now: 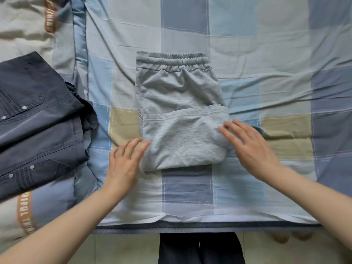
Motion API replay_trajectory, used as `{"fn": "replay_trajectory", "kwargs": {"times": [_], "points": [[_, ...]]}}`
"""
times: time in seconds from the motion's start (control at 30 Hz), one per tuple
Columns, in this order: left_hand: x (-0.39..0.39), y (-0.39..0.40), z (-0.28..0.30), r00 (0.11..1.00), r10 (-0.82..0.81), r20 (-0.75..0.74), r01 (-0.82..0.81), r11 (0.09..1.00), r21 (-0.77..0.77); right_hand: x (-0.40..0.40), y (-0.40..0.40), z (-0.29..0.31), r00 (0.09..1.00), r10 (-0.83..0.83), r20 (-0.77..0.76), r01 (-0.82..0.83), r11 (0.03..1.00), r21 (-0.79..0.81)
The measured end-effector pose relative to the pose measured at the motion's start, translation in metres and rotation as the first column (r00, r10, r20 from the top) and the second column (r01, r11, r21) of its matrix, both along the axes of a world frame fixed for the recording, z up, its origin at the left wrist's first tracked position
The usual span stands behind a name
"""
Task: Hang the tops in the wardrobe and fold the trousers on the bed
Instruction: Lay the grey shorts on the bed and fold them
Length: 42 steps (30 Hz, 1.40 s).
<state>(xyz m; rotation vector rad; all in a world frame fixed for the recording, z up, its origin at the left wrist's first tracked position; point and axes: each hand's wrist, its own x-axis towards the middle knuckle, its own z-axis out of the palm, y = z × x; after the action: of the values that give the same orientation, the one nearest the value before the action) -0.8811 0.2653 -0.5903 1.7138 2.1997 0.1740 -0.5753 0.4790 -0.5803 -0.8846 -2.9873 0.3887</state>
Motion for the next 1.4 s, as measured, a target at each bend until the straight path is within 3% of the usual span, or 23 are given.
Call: {"fn": "replay_trajectory", "kwargs": {"times": [0.07,0.17,0.33,0.4,0.47,0.67,0.87,0.97,1.03,1.1,1.13,1.17,1.2,1.23,1.27,1.3,1.33,1.4], "points": [[-0.018,0.011,-0.006,0.912,-0.339,-0.231,0.333,0.941,-0.066,-0.001,0.013,-0.003,0.973,0.187,0.138,-0.202,0.975,0.098],[-0.038,0.034,-0.018,0.76,-0.528,-0.378,0.517,0.844,-0.141,-0.01,0.04,-0.018,0.918,0.319,0.236,-0.358,0.921,0.152],[-0.058,0.082,-0.023,0.584,-0.722,-0.37,0.713,0.675,-0.192,-0.032,0.076,-0.034,0.809,0.49,0.326,-0.535,0.842,0.063],[-0.071,0.094,-0.027,0.481,-0.801,-0.356,0.806,0.563,-0.179,-0.037,0.08,-0.041,0.792,0.535,0.295,-0.572,0.819,0.051],[-0.083,0.098,-0.035,0.439,-0.84,-0.32,0.839,0.51,-0.189,-0.035,0.081,-0.048,0.8,0.547,0.246,-0.578,0.813,0.072],[-0.086,0.098,-0.043,0.503,-0.818,-0.28,0.802,0.562,-0.2,-0.037,0.082,-0.055,0.835,0.528,0.154,-0.541,0.84,0.052],[-0.066,0.084,-0.035,0.655,-0.732,-0.188,0.715,0.681,-0.159,-0.035,0.082,-0.043,0.847,0.51,0.147,-0.505,0.86,-0.074],[-0.056,0.066,-0.026,0.712,-0.702,-0.028,0.696,0.71,-0.107,-0.028,0.074,-0.026,0.875,0.482,0.051,-0.444,0.839,-0.315],[-0.051,0.053,-0.019,0.733,-0.671,0.111,0.679,0.732,-0.06,-0.022,0.068,-0.016,0.93,0.366,0.038,-0.282,0.775,-0.565],[-0.046,0.042,-0.009,0.796,-0.504,0.335,0.535,0.845,0.0,-0.019,0.064,-0.005,0.985,0.13,0.113,0.003,0.645,-0.764],[-0.041,0.039,0.0,0.818,-0.284,0.501,0.334,0.943,-0.01,-0.021,0.062,-0.001,0.987,-0.034,0.158,0.152,0.525,-0.837],[-0.034,0.041,0.01,0.76,-0.005,0.65,0.072,0.994,-0.077,-0.025,0.062,0.004,0.953,-0.21,0.219,0.285,0.368,-0.885],[-0.028,0.044,0.015,0.624,0.265,0.735,-0.19,0.964,-0.186,-0.031,0.06,0.006,0.883,-0.363,0.297,0.386,0.204,-0.9],[-0.023,0.048,0.017,0.454,0.474,0.755,-0.407,0.864,-0.298,-0.038,0.059,0.007,0.794,-0.487,0.363,0.453,0.076,-0.888],[-0.02,0.051,0.013,0.311,0.603,0.735,-0.558,0.742,-0.372,-0.045,0.056,0.007,0.705,-0.59,0.394,0.496,0.011,-0.868],[-0.019,0.053,0.011,0.196,0.677,0.71,-0.665,0.624,-0.411,-0.052,0.055,0.006,0.625,-0.677,0.39,0.552,0.03,-0.833],[-0.018,0.054,0.008,0.128,0.719,0.683,-0.729,0.535,-0.426,-0.056,0.055,0.003,0.582,-0.735,0.348,0.622,0.127,-0.773],[-0.013,0.055,0.003,0.099,0.747,0.657,-0.766,0.479,-0.429,-0.063,0.052,0.0,0.599,-0.76,0.252,0.725,0.382,-0.573]]}}
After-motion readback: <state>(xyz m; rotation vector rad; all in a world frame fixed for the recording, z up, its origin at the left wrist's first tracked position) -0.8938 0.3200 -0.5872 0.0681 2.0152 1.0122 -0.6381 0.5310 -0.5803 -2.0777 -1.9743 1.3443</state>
